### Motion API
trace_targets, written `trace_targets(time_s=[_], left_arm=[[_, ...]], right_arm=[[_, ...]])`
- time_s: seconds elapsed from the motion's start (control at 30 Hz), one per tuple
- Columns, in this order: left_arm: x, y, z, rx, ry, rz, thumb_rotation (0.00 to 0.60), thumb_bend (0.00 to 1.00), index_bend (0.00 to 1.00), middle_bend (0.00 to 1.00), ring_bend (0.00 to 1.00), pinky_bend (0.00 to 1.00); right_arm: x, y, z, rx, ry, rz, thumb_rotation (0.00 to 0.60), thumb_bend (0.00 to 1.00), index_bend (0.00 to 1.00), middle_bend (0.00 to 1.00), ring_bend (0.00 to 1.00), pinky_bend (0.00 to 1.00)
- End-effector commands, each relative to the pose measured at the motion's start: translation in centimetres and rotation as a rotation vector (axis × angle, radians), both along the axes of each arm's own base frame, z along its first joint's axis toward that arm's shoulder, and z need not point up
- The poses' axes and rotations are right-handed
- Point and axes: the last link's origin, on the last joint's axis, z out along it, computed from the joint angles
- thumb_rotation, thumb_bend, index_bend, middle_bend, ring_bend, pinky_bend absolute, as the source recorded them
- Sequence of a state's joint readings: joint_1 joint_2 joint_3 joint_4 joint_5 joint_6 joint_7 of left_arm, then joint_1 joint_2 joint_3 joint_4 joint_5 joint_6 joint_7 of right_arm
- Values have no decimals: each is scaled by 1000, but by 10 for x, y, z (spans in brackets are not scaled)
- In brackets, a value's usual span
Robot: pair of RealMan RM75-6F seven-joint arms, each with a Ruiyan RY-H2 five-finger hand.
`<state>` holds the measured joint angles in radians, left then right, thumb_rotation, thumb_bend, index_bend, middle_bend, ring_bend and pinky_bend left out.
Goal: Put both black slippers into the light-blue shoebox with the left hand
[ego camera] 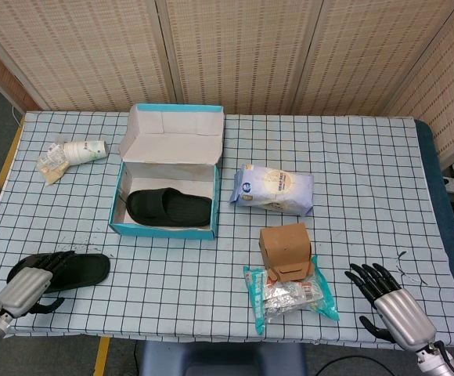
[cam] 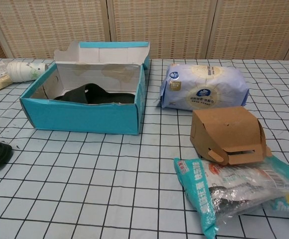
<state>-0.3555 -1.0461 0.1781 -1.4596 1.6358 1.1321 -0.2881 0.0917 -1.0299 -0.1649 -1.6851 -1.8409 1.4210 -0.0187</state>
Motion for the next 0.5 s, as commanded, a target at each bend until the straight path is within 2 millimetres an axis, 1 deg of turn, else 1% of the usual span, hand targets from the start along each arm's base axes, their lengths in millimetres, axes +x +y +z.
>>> trace_targets(time_s=[0.03,0.23,0.5], left_arm=[[-11,6,-16,5,46,26,600,344,0,0,0,81],[-24,18,-33,36,123,31,600,345,0,0,0,81],[-38,29,-40,79,169,65,600,343,0,0,0,93]], right_arm=[[0,1,1,-3,-3,1,600,253,0,0,0,0],[0,2,3,-9,-8,1,600,252,0,0,0,0],[0,1,2,-6,-1,-2,600,252,0,0,0,0]])
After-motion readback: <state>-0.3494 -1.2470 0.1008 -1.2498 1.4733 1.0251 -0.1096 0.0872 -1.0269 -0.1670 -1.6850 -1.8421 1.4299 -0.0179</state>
